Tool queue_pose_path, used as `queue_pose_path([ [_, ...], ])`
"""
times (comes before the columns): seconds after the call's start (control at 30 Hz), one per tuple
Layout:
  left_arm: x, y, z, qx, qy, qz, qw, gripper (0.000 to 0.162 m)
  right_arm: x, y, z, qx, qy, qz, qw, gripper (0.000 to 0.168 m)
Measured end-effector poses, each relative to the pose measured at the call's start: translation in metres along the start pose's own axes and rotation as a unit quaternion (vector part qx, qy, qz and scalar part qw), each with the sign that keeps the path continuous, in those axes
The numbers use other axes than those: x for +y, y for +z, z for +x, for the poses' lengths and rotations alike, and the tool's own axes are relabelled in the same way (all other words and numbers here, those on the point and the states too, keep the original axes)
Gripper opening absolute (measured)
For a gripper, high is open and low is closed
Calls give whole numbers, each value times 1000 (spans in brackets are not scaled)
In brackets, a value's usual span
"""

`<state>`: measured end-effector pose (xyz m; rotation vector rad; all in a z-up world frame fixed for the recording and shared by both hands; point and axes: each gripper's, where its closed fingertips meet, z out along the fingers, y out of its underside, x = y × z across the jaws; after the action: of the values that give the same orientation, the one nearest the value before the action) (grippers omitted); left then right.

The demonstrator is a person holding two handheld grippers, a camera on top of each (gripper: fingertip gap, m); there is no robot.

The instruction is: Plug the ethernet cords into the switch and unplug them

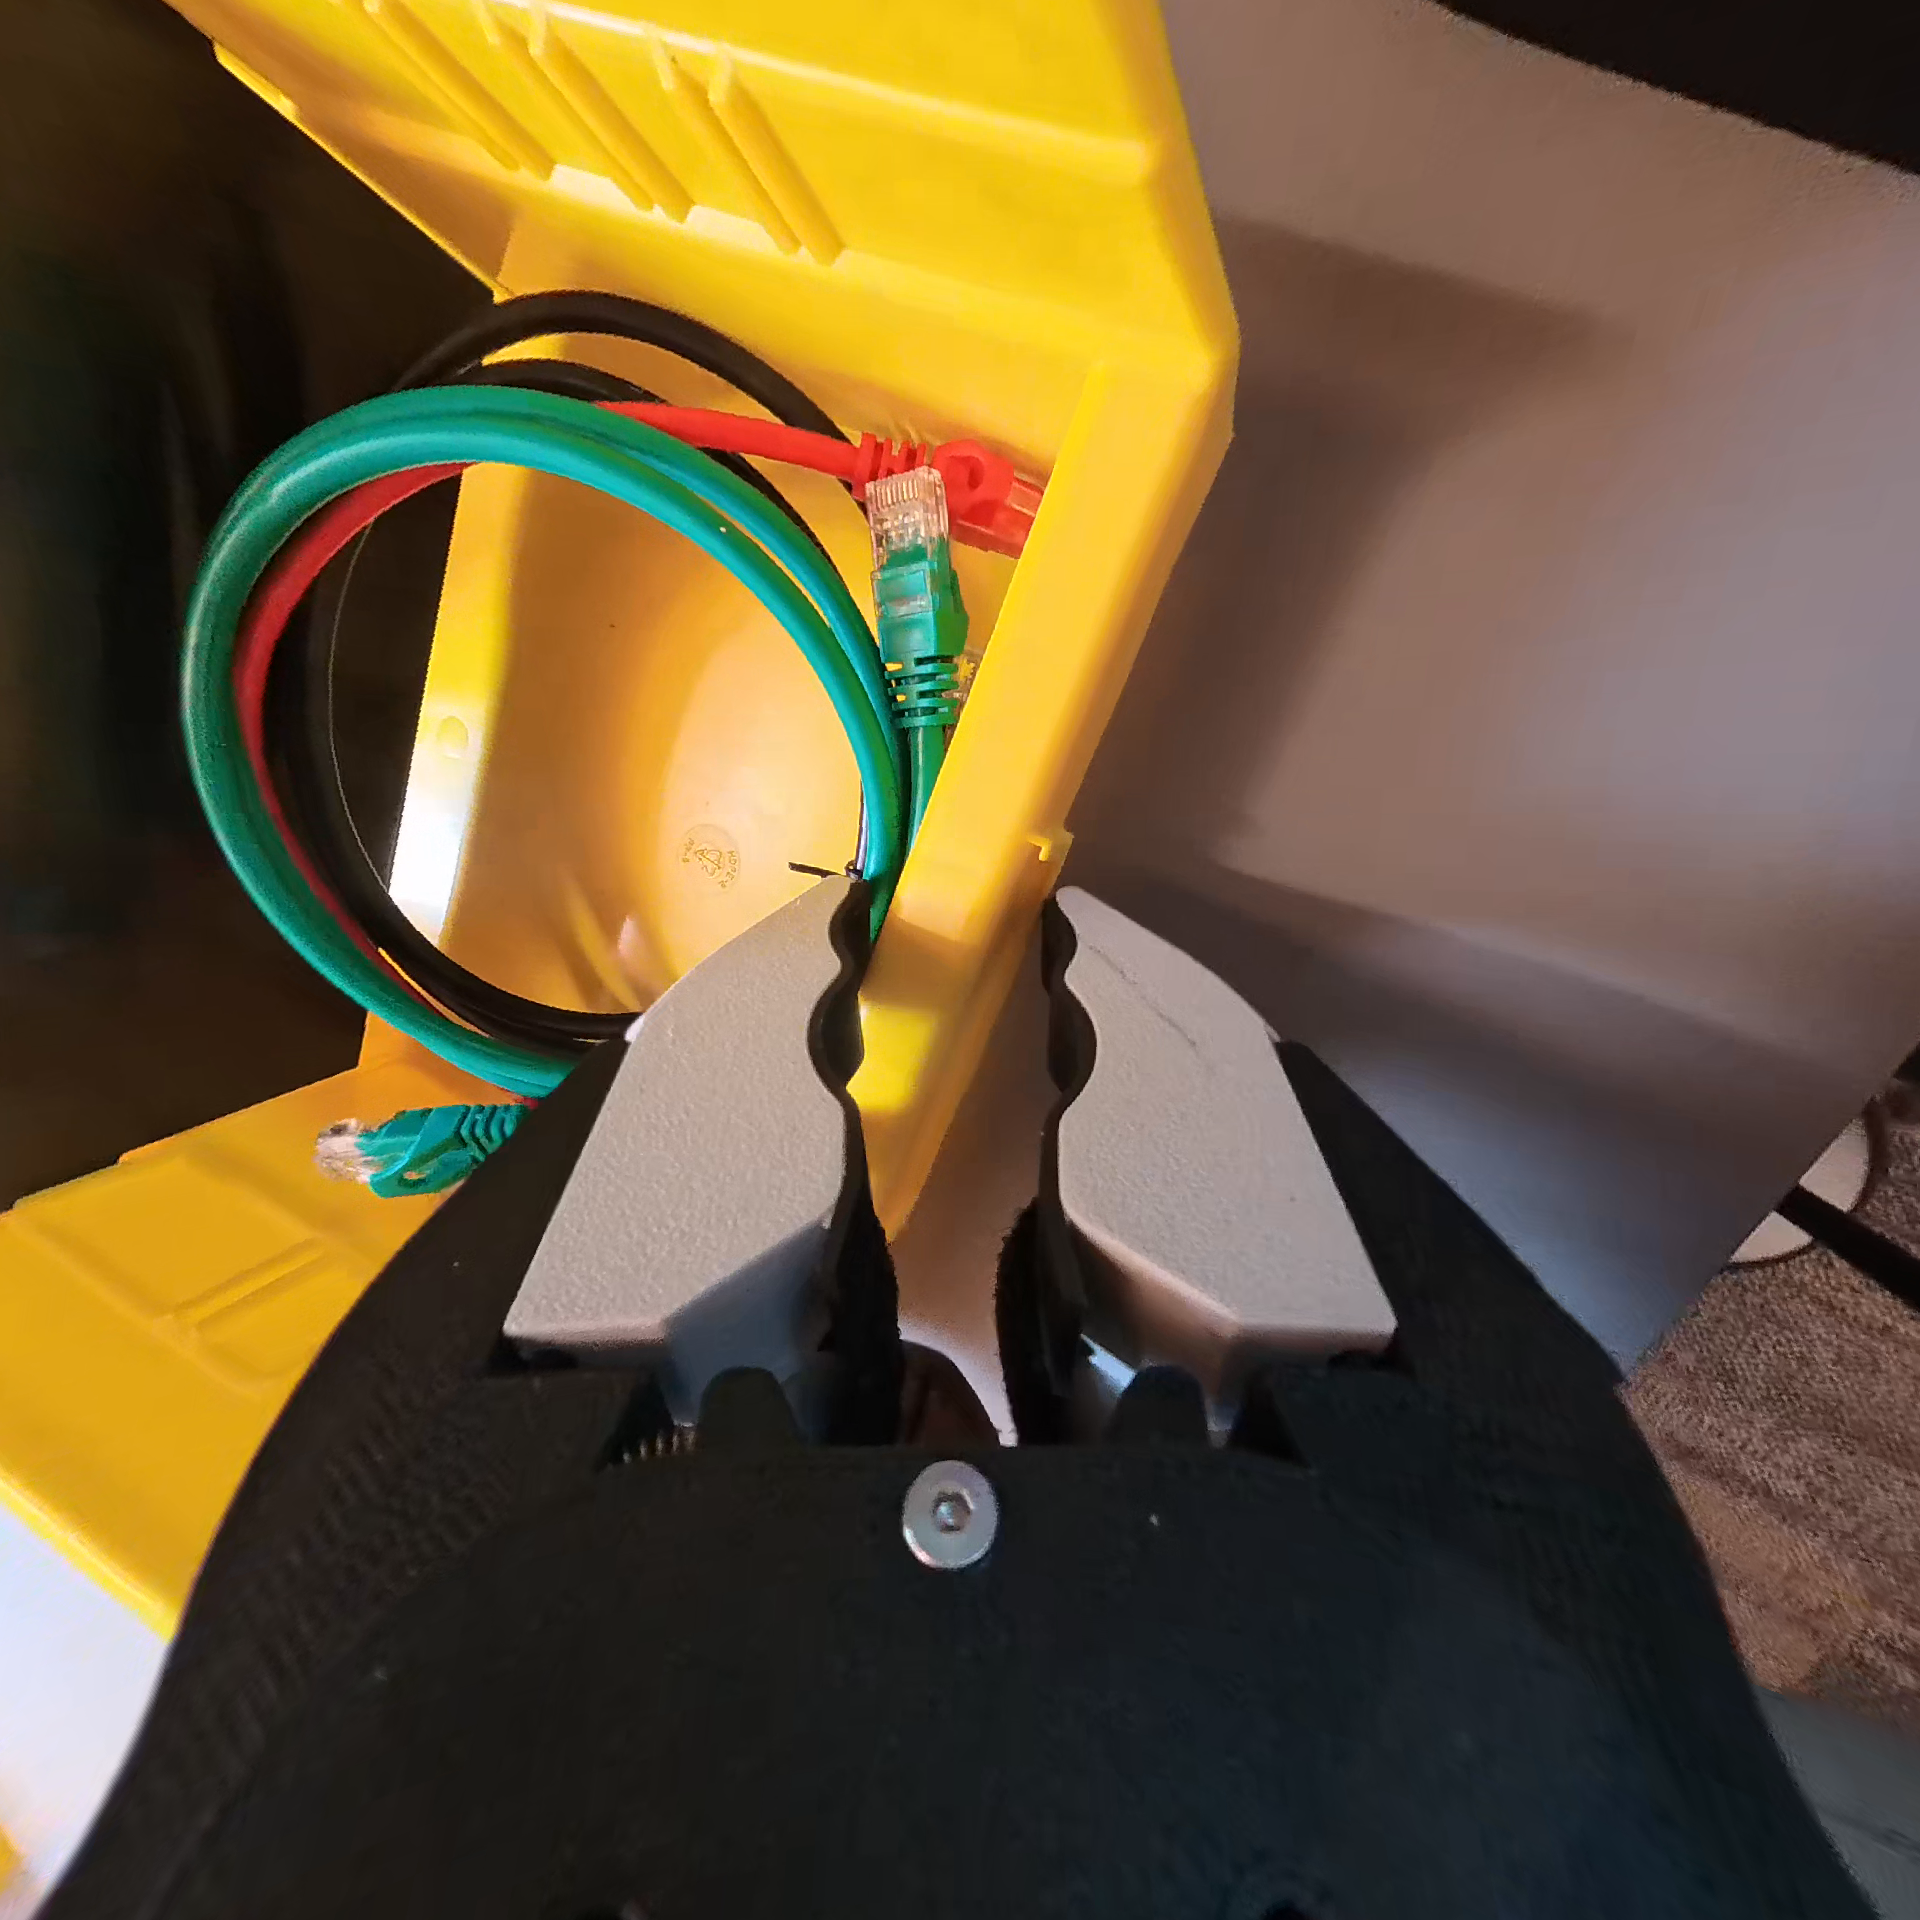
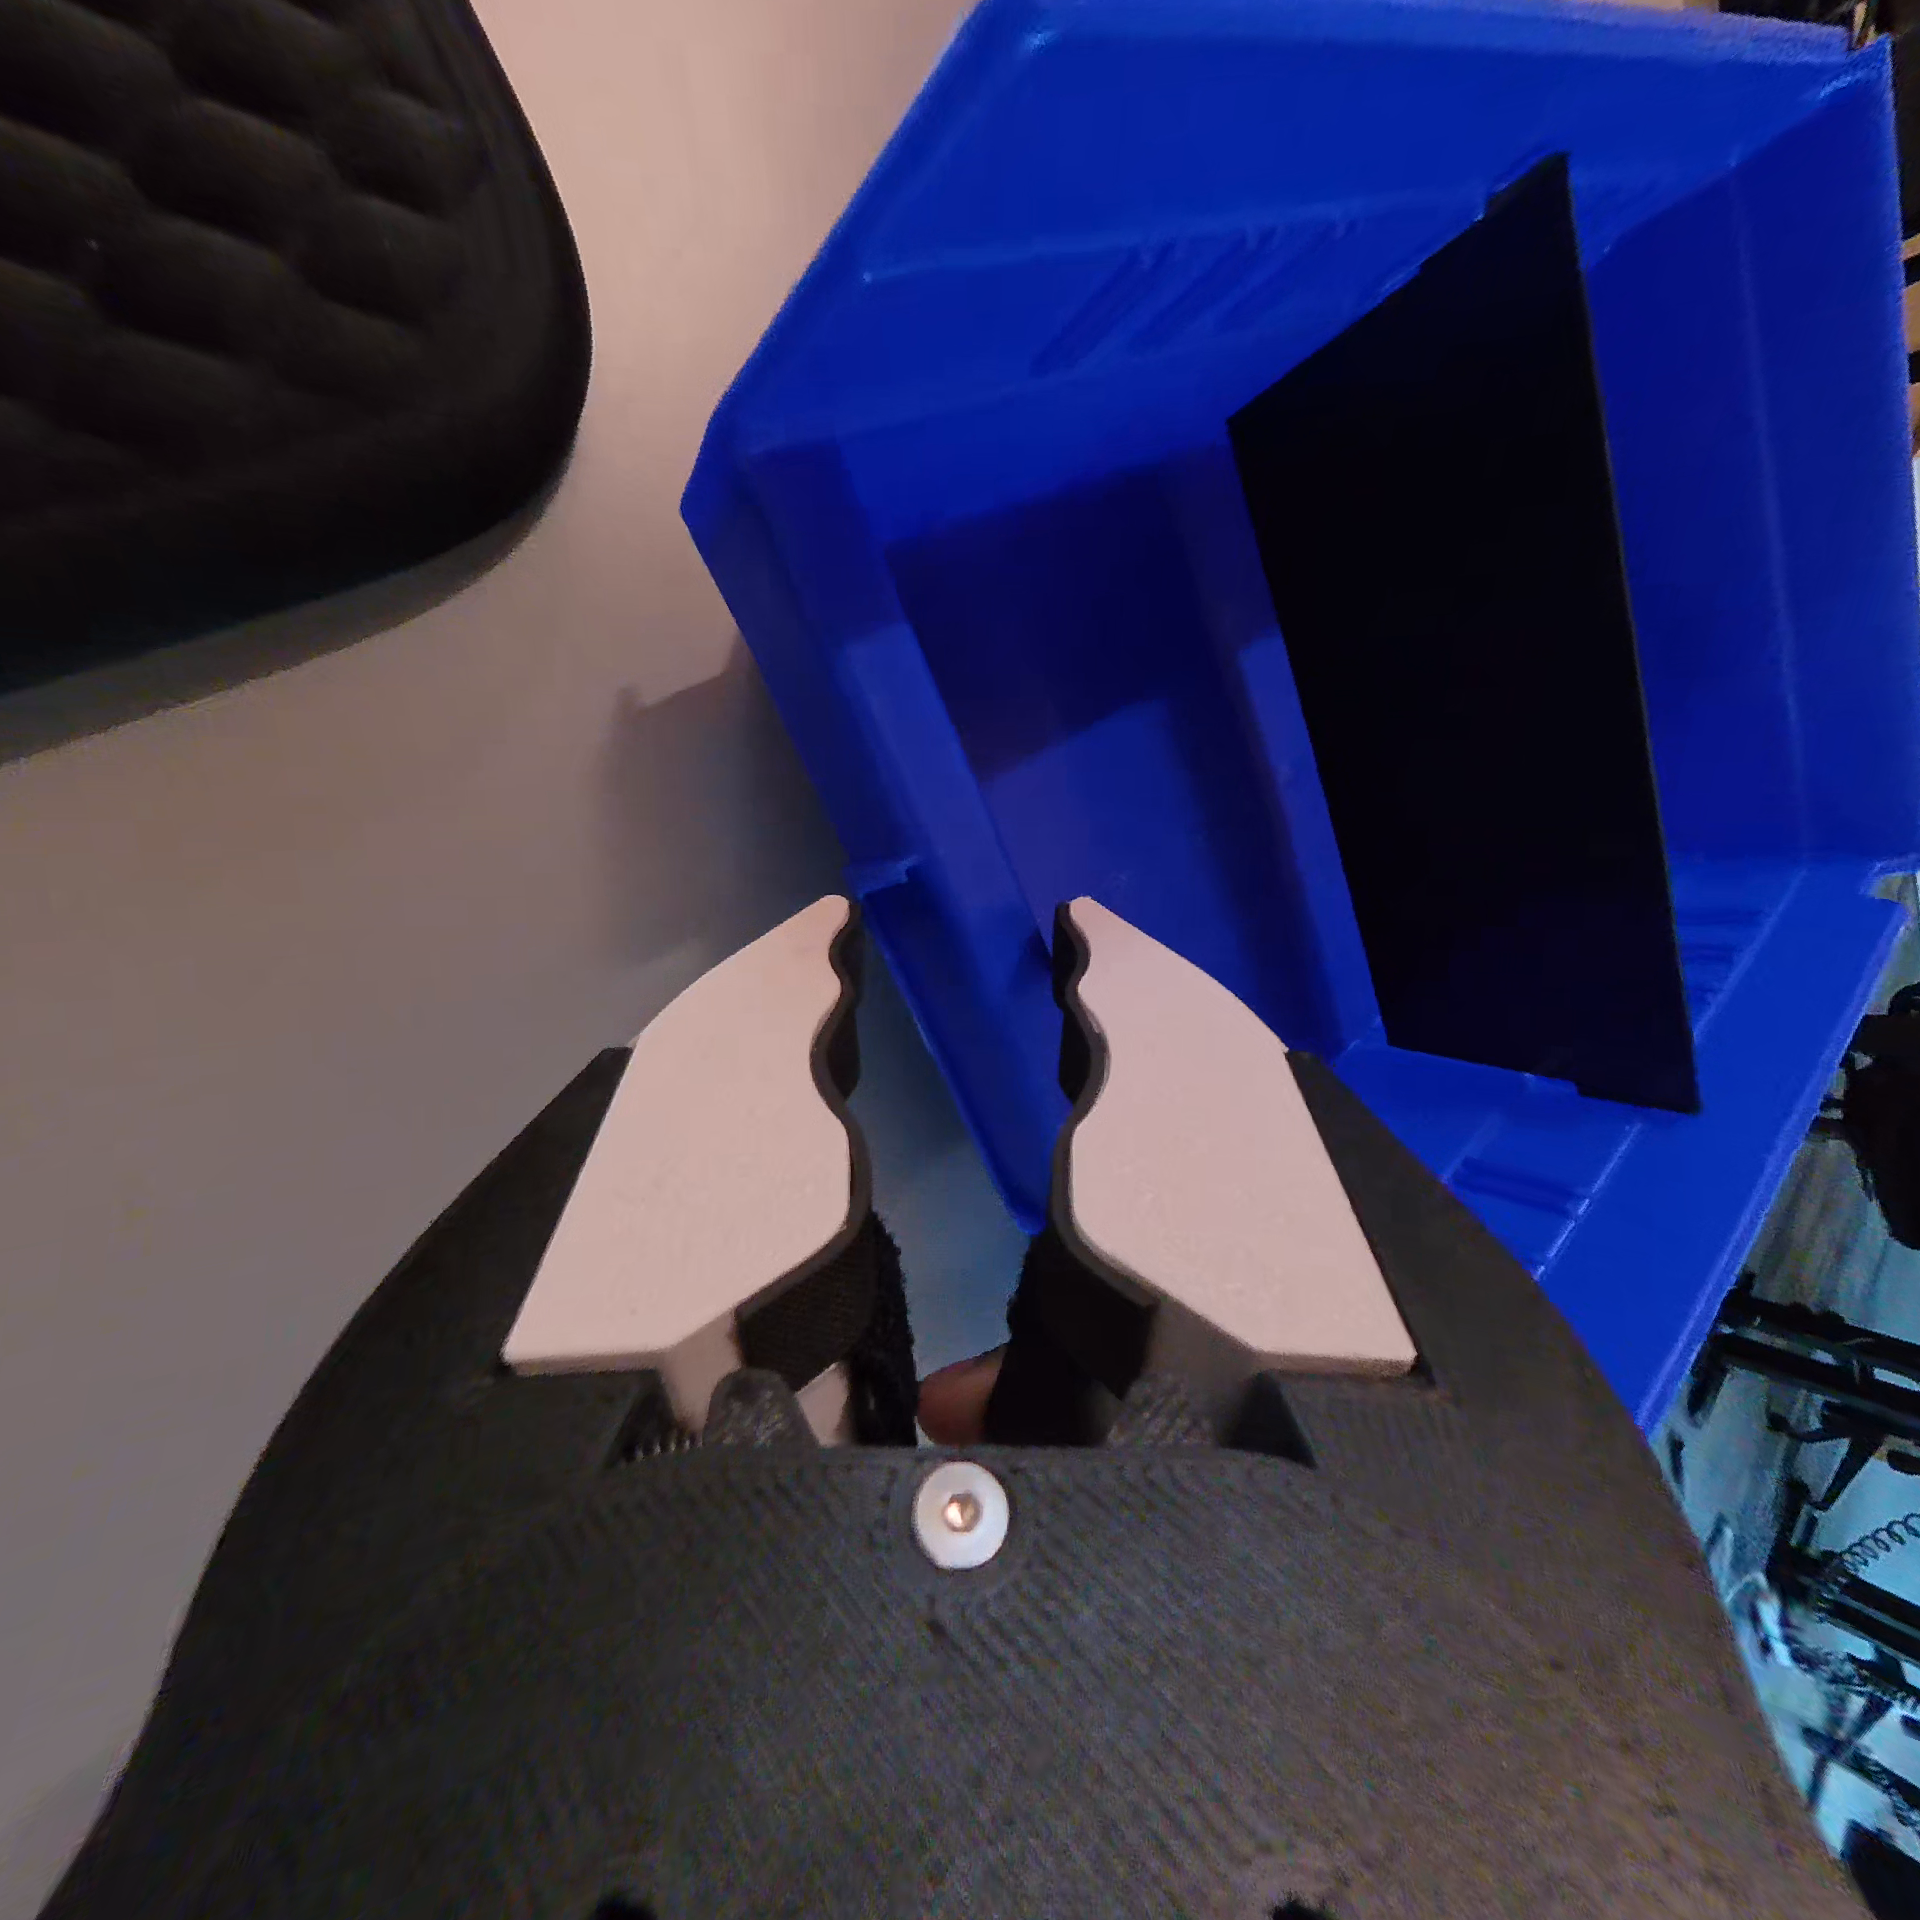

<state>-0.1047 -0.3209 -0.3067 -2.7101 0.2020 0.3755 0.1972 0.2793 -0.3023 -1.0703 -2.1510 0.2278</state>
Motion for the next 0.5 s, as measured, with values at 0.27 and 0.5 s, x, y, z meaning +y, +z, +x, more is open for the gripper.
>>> queue_pose_path([
  [0.27, -24, -15, 10, 16, -93, 70, 993, 37, -19, -18, 3, 4, 81, 19, 996, 55],
  [0.5, -90, -74, -13, 3, -186, 294, 937, 88, -90, -63, 21, 56, 191, 179, 963, 98],
])
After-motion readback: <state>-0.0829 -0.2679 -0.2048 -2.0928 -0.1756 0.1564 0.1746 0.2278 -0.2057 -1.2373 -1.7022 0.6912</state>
